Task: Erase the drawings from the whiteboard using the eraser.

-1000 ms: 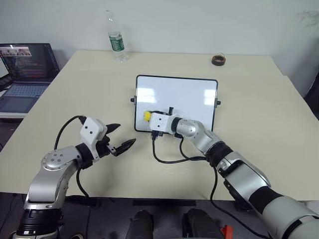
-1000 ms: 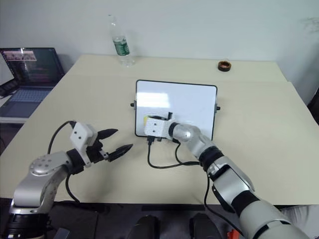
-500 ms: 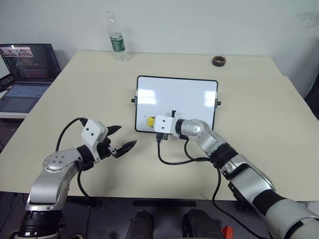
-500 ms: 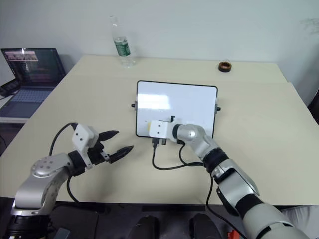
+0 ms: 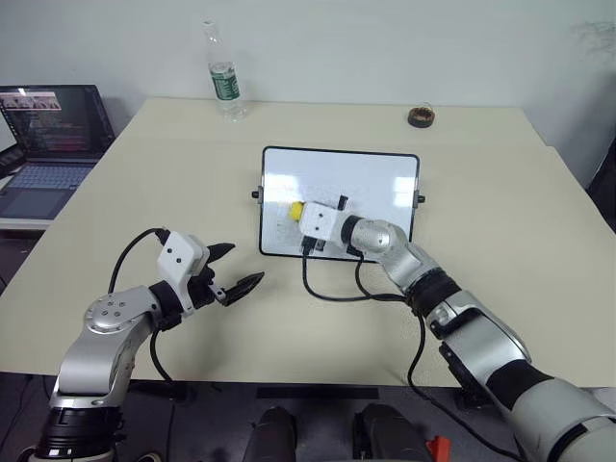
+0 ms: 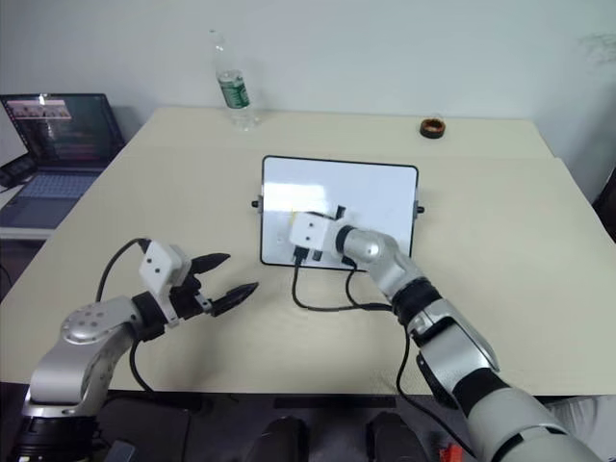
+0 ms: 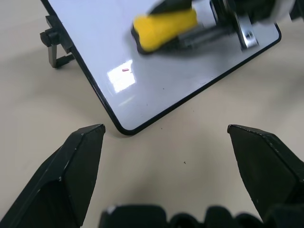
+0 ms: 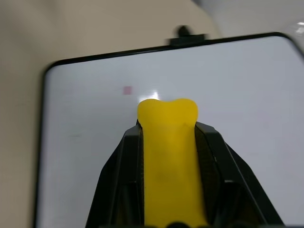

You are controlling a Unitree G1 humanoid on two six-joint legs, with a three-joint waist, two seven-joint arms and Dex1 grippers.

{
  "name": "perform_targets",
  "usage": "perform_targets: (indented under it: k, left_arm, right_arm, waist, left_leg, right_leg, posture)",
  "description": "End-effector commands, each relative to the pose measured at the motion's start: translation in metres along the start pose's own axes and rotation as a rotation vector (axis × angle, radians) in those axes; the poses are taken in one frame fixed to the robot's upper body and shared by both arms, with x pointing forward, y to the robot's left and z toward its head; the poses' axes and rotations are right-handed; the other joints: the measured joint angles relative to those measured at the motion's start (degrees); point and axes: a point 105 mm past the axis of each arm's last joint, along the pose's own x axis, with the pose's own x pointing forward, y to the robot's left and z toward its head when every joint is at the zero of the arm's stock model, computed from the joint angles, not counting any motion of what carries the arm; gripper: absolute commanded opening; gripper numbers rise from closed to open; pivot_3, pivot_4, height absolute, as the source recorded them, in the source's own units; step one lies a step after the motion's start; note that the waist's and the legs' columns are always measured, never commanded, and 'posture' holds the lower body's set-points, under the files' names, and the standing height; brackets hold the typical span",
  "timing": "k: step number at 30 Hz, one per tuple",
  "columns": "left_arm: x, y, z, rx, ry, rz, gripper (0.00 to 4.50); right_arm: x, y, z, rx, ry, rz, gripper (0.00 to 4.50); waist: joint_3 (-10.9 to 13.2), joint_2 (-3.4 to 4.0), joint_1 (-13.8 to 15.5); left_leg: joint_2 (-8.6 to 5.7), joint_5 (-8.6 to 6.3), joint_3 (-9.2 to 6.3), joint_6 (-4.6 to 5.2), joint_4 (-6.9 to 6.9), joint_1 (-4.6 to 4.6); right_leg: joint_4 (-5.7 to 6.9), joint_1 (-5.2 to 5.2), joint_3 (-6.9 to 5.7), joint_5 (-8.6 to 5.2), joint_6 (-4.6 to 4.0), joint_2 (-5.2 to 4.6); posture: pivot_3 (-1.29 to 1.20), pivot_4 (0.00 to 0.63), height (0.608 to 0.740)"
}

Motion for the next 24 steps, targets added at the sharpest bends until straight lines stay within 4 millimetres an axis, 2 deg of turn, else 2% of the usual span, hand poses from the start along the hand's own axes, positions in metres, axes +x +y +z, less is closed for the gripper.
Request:
perform_targets:
  k: [1,4,5,6,10,16,22,24]
  left_arm:
    - [-0.001,0.000,0.010,0.035,-0.037,0.007,4.50]
    - [-0.001,0.000,0.010,0.036,-0.036,0.006,4.50]
    - [-0.001,0.001,0.010,0.037,-0.036,0.007,4.50]
    - [-0.001,0.001,0.010,0.039,-0.035,0.008,4.50]
    - [-0.001,0.001,0.010,0.041,-0.035,0.009,4.50]
    - [-0.002,0.000,0.009,0.041,-0.036,0.010,4.50]
    - [-0.001,0.002,0.010,0.045,-0.036,0.011,4.50]
    - [0.000,0.002,0.011,0.047,-0.038,0.008,4.50]
  right_arm:
    - [0.001,0.013,-0.009,-0.050,0.040,0.032,1.10]
    - [0.007,-0.025,0.014,-0.089,-0.018,-0.182,1.10]
    - [0.008,-0.033,0.020,-0.093,-0.034,-0.218,1.10]
    - [0.011,-0.032,0.023,-0.095,-0.038,-0.205,1.10]
    - [0.021,-0.005,0.025,-0.101,-0.040,-0.045,1.10]
    - [0.022,0.030,0.012,-0.049,0.021,0.175,1.10]
    - [0.017,-0.023,0.010,-0.013,0.037,-0.124,1.10]
    - [0.012,-0.031,0.004,-0.014,0.046,-0.155,1.10]
  waist:
    - [0.01,0.01,-0.11]
    - [0.04,0.01,-0.32]
    - [0.08,0.02,-0.49]
    - [0.10,0.01,-0.52]
    - [0.11,0.00,-0.54]
    - [0.11,0.01,-1.02]
    - [0.13,0.03,-0.61]
    - [0.13,0.03,-0.31]
  left_leg:
    - [0.00,0.00,0.00,0.00,0.00,-0.01]
    - [0.00,0.00,0.01,0.00,0.00,-0.02]
    - [0.00,0.00,0.02,0.00,0.00,-0.05]
    - [0.00,0.00,0.04,-0.01,0.00,-0.12]
    - [0.01,-0.01,0.01,-0.02,-0.06,-0.23]
    - [0.07,-0.02,-0.02,-0.02,-0.21,-0.35]
    - [0.07,-0.02,-0.11,-0.03,-0.17,-0.40]
    - [0.05,-0.02,-0.13,-0.03,-0.16,-0.42]
  right_leg:
    - [0.00,-0.01,0.00,0.00,0.00,0.01]
    - [0.01,-0.04,0.01,0.00,0.00,0.02]
    - [0.02,-0.09,0.03,0.01,-0.01,0.03]
    - [0.07,-0.19,0.06,0.01,-0.02,0.04]
    - [-0.05,-0.22,0.02,0.00,-0.02,0.03]
    - [-0.31,-0.24,-0.03,-0.01,-0.03,0.03]
    - [-0.32,-0.23,-0.11,0.00,-0.03,-0.02]
    - [-0.31,-0.22,-0.13,0.00,-0.03,-0.01]
  posture:
    - [0.00,0.150,0.740]
    - [0.00,0.150,0.740]
    - [0.00,0.150,0.740]
    - [0.00,0.150,0.740]
    - [0.00,0.150,0.740]
    - [0.00,0.150,0.740]
    - [0.00,0.150,0.740]
    - [0.00,0.150,0.740]
